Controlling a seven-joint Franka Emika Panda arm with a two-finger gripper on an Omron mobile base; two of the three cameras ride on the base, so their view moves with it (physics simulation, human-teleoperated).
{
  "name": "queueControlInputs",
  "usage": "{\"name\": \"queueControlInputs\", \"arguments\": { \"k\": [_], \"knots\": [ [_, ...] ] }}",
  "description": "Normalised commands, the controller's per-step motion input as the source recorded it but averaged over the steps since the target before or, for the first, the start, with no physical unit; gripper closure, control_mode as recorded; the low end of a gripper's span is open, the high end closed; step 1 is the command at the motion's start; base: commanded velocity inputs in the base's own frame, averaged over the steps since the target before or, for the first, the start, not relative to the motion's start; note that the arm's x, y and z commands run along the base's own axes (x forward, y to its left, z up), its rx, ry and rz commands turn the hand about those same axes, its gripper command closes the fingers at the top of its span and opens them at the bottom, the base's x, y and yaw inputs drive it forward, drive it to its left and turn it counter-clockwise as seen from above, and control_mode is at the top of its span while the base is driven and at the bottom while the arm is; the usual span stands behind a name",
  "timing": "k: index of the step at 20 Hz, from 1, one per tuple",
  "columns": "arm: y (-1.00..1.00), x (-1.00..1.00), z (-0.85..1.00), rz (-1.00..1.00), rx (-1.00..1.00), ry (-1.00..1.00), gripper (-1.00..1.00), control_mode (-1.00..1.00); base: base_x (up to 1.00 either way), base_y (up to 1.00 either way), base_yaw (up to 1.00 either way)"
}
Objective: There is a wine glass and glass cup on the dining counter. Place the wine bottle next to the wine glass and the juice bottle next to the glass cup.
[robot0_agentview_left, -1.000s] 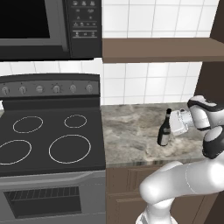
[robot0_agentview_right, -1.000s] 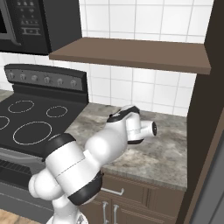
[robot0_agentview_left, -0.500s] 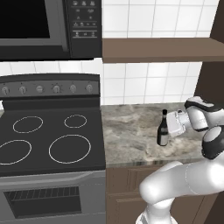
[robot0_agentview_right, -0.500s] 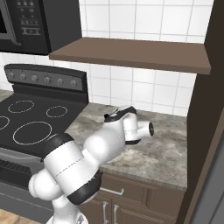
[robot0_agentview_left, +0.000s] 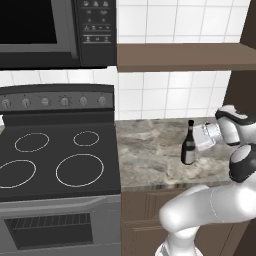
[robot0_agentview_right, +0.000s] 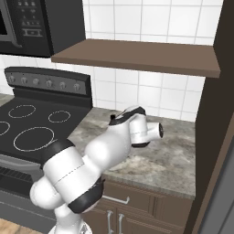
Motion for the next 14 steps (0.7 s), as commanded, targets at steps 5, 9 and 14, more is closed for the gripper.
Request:
{"name": "queueControlInputs", "arguments": {
  "k": [5,9,14],
  "knots": [
    [0.0,-0.4,0.41,0.0,0.03,-0.02,1.0,-1.0,0.0,0.0,0.0],
    [0.0,-0.53,0.21,0.0,0.06,-0.03,1.0,-1.0,0.0,0.0,0.0],
    [0.0,-0.51,0.19,0.0,0.06,0.0,1.0,-1.0,0.0,0.0,0.0]
  ]
}}
